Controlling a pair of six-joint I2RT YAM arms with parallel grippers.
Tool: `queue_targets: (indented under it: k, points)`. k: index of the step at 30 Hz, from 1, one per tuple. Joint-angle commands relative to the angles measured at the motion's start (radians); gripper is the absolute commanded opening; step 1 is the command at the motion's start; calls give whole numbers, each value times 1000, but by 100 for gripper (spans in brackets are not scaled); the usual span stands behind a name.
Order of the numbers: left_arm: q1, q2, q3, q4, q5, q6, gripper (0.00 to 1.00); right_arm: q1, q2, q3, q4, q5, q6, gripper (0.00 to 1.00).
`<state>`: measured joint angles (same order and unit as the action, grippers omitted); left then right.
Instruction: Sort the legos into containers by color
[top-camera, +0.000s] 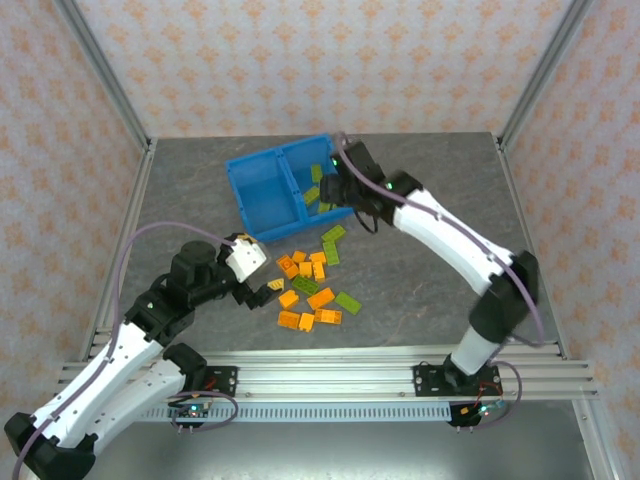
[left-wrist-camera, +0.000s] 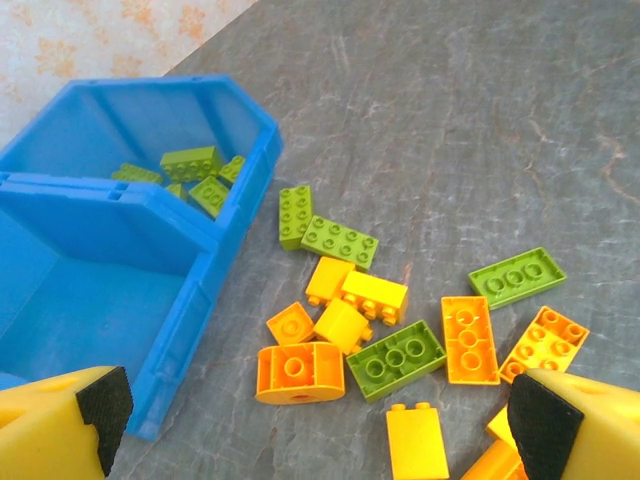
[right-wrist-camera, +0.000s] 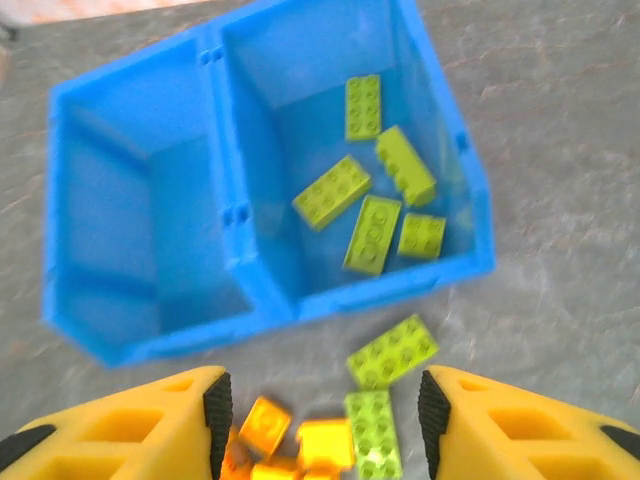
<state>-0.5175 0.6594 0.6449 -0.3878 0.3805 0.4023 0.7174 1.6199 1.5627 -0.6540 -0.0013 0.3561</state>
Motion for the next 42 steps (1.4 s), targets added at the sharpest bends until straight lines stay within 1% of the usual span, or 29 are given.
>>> queue_targets:
  k: [1, 2, 4, 6, 8, 10, 13, 15, 18, 21, 25, 28, 30, 35, 37, 42]
  points:
    - [-6, 19, -9, 55, -76, -18, 100, 42, -104, -214, 73, -19, 86, 57]
    - [-6, 34, -4, 70, -116, -69, 100, 52, -152, -280, 99, -28, 109, 60]
    - [-6, 91, 44, 52, -201, -232, 100, 70, -252, -397, 165, -39, 136, 67]
    - [-7, 190, 164, -77, -290, -470, 100, 74, -357, -500, 207, -30, 176, 79]
    - [-8, 288, 248, -175, -298, -642, 97, 74, -429, -568, 218, -1, 211, 89]
    - [-9, 366, 269, -198, -289, -793, 92, 74, -515, -611, 219, 18, 226, 96]
    - [-9, 424, 240, -158, -340, -1034, 86, 74, -584, -631, 218, 16, 204, 99]
    - [-10, 461, 227, -138, -360, -1177, 82, 76, -608, -637, 231, -31, 149, 99]
    - [-10, 524, 237, -175, -382, -1373, 80, 83, -630, -666, 273, -134, 72, 99]
    - [-9, 588, 244, -200, -371, -1516, 79, 90, -635, -685, 283, -182, 38, 99]
    - [-10, 686, 247, -119, -277, -1575, 79, 91, -641, -707, 289, -185, 32, 99]
    - [-10, 773, 281, -144, -240, -1597, 78, 91, -641, -715, 279, -152, 31, 99]
    - [-10, 822, 294, -108, -203, -1588, 78, 91, -643, -720, 270, -148, 27, 99]
    - [-11, 928, 353, -125, -197, -1556, 76, 91, -663, -740, 266, -140, 32, 99]
    - [-10, 946, 352, -122, -198, -1552, 73, 91, -672, -744, 259, -130, 36, 99]
    - [-10, 981, 327, -113, -193, -1559, 59, 91, -681, -744, 251, -121, 43, 99]
